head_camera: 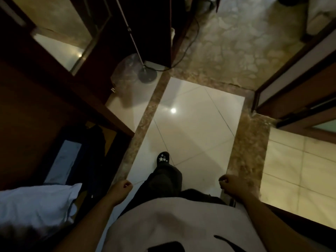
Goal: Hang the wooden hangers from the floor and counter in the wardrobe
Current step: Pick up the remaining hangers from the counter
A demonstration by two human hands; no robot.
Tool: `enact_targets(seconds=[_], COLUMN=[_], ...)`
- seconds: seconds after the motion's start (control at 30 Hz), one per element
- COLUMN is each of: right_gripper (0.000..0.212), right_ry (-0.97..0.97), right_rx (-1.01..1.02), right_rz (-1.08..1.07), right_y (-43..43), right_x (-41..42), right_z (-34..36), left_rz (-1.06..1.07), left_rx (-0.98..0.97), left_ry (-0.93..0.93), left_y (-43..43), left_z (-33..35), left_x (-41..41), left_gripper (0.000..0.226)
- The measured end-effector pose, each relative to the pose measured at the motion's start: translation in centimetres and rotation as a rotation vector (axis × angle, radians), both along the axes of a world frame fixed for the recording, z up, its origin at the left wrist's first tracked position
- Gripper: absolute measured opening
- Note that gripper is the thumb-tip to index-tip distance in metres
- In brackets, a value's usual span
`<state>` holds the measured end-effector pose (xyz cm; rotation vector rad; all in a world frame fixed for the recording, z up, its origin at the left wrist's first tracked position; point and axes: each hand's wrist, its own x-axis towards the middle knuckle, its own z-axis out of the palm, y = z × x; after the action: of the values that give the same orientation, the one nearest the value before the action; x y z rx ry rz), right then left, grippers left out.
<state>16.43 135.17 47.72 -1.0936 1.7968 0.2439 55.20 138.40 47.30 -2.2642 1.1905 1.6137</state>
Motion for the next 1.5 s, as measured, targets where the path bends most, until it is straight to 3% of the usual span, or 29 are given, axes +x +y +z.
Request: enact_targets(seconds=[0.3, 0.53, 0.77, 1.03, 1.27, 1.5], right_gripper=[0.026, 0.026, 0.027, 0.029, 0.027, 0.028], right_ry=[-0.028, -0.055, -0.128, -0.152, -0.095, -0.044], right_rx=[0.048, -0.101, -0.185, -0.149, -0.041, 0.037], right_rz=[-0.270, -0.148, -0.021, -0.061, -0.282, -0.400], right_y=[-7.6, -19.4, -32.8, -44.1, -46.7, -51.4], right_x=[3.0, 6.0, 6.2, -1.7, -11.6, -17.0], right_z=[0.3, 1.8, 3.7, 2.7, 1.9, 1.9], left_rz=[-0.260, -0.196, -0.154, -0.009, -0.213, -0.338], left_rx=[0.019, -0.113, 0.037, 0.115, -0.097, -0.102], left_ry=[0.102, 0.155, 0.087, 0.062, 0.137, 0.176], left_y=[-16.2, -28.8, -32.4, -40.8, -55.5, -66.4], left_z=[-0.5, 1.7, 0.0, 0.6, 2.6, 2.6], left_x=[0.1, -0.1, 0.1, -6.4, -18.2, -24.7], left_gripper=[0.013, 0.016, 0.029, 0.021, 0.022, 0.023])
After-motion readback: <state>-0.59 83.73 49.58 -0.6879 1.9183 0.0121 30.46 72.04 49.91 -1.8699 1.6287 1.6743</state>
